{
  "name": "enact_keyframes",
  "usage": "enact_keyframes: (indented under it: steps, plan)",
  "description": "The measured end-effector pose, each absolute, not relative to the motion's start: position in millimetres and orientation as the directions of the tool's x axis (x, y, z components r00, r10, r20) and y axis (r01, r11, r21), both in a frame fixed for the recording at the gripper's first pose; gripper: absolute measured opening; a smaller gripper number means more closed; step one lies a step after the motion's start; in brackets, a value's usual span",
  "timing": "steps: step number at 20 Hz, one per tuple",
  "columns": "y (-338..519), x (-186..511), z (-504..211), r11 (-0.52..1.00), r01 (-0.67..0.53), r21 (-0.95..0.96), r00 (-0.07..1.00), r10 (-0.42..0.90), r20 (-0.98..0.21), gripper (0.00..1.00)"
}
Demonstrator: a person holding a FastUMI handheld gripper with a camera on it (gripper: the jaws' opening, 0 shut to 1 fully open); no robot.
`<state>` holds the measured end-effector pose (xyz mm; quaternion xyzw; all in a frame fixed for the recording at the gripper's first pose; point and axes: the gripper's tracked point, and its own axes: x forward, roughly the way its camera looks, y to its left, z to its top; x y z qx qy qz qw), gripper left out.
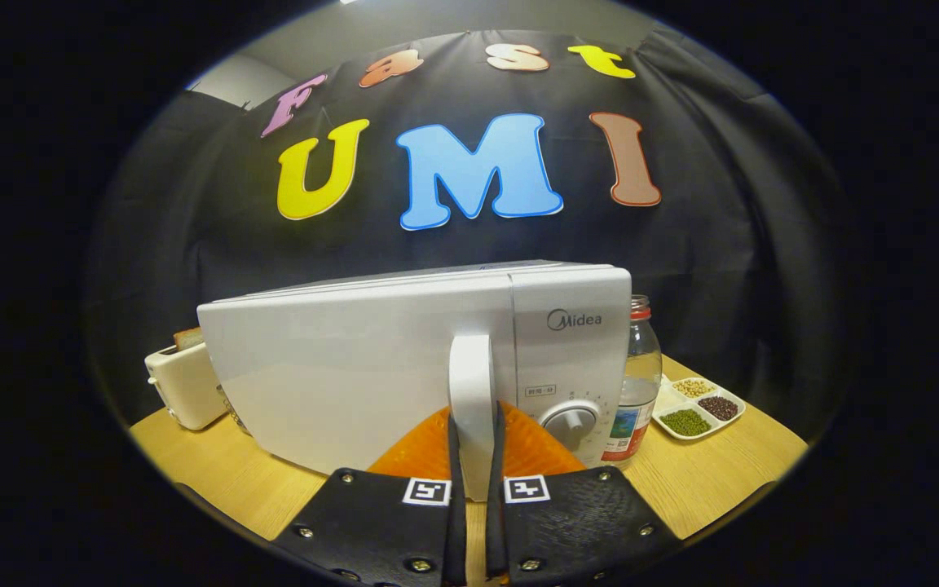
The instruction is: Open the microwave, put the food inside, and close the microwave door.
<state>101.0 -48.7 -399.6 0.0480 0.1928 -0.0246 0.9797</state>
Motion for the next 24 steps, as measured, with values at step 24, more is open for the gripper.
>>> enact_keyframes:
  steps: [24]
  plan:
    - [130,-83,-351,0.958,-0.222,0.180,0.871,0.278,-0.406,0.09]
